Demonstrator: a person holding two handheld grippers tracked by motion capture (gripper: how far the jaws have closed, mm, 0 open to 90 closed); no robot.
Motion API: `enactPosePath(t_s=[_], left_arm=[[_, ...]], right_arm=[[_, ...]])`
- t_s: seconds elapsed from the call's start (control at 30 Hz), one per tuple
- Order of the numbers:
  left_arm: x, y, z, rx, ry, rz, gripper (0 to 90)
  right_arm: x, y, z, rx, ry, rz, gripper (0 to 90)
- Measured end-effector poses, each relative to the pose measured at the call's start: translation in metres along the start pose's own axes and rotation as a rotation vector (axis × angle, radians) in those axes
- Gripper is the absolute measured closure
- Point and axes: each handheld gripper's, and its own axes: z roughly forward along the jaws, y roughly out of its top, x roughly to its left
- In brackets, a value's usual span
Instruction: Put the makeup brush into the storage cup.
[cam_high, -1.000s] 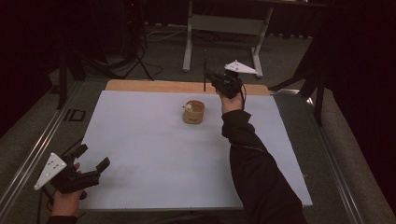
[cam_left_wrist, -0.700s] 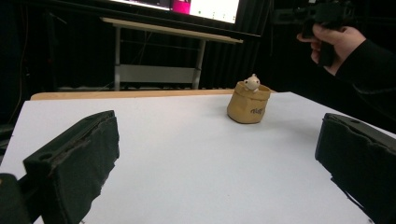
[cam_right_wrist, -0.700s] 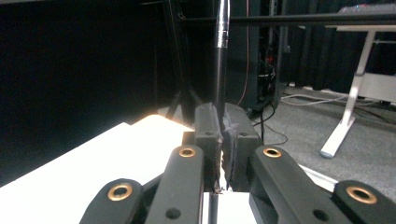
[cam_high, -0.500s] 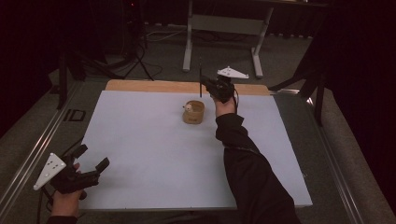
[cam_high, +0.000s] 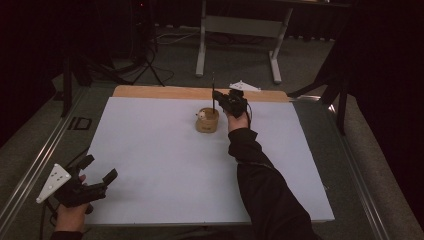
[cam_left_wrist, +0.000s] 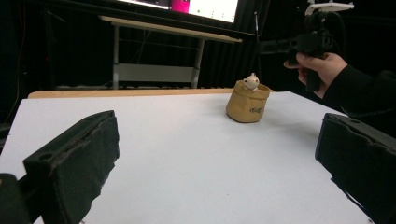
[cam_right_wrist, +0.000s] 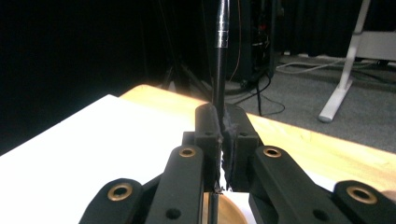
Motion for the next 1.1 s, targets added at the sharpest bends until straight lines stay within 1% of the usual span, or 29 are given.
enactPosePath(t_s=[0.03, 0.1, 0.13, 0.17, 0.3, 0.33, 0.53, 0.6, 0.63, 0.67, 0.73, 0.77, 0.83, 0.93, 0.97, 1.03, 1.07, 1.1], left_arm=[[0.000, 0.000, 0.000, -0.001, 0.000, -0.003, 0.4], [0.000, 0.000, 0.000, -0.001, 0.000, -0.003, 0.4], [0.000, 0.000, 0.000, -0.001, 0.000, -0.002, 0.4], [0.000, 0.000, 0.000, -0.001, 0.000, -0.002, 0.5], [0.000, 0.000, 0.000, 0.002, -0.001, -0.001, 0.4], [0.000, 0.000, 0.000, 0.002, -0.001, -0.001, 0.5], [0.001, -0.001, 0.000, 0.005, -0.001, 0.001, 0.5], [0.000, -0.001, 0.000, 0.005, -0.001, 0.001, 0.4], [0.000, -0.001, 0.000, 0.005, -0.001, 0.000, 0.5], [0.000, -0.001, 0.000, 0.005, -0.001, 0.000, 0.5], [0.000, -0.001, 0.000, 0.005, -0.001, 0.001, 0.4], [0.000, -0.001, 0.000, 0.005, -0.001, 0.001, 0.5], [0.000, 0.000, 0.000, 0.004, -0.001, 0.001, 0.5], [0.000, 0.000, 0.000, 0.004, -0.001, 0.001, 0.5], [0.000, 0.000, 0.000, 0.005, -0.001, 0.001, 0.4], [0.000, 0.000, 0.001, 0.006, -0.002, -0.001, 0.5], [0.000, 0.000, 0.001, 0.006, -0.002, -0.001, 0.5], [-0.001, 0.000, 0.001, 0.005, -0.002, 0.000, 0.4]], right_arm=[[0.000, -0.004, 0.002, 0.012, 0.001, -0.001, 85.6], [0.000, -0.005, 0.003, 0.015, 0.003, -0.003, 85.6], [0.000, -0.009, 0.005, 0.030, 0.003, -0.003, 85.6], [0.000, -0.009, 0.005, 0.030, 0.003, -0.003, 85.6], [-0.001, -0.020, 0.009, 0.055, 0.004, 0.018, 85.5], [-0.001, -0.021, 0.010, 0.061, 0.001, 0.015, 85.5], [-0.002, -0.028, 0.011, 0.083, 0.002, 0.020, 85.3], [-0.002, -0.029, 0.012, 0.094, 0.004, 0.022, 83.9], [-0.002, -0.029, 0.012, 0.098, 0.008, 0.022, 76.2], [-0.002, -0.028, 0.012, 0.099, 0.011, 0.020, 74.0], [-0.001, -0.026, 0.009, 0.090, 0.014, 0.010, 66.2], [0.000, -0.024, 0.007, 0.088, 0.013, 0.006, 64.2], [0.000, -0.019, 0.003, 0.083, 0.019, -0.007, 56.0], [0.000, -0.013, -0.002, 0.087, 0.046, -0.010, 43.7], [0.000, -0.010, -0.003, 0.100, 0.055, -0.010, 39.8], [0.002, -0.005, -0.007, 0.106, 0.074, -0.023, 34.8], [0.003, -0.002, -0.010, 0.110, 0.073, -0.027, 30.8], [0.004, 0.000, -0.012, 0.109, 0.082, -0.023, 29.2]])
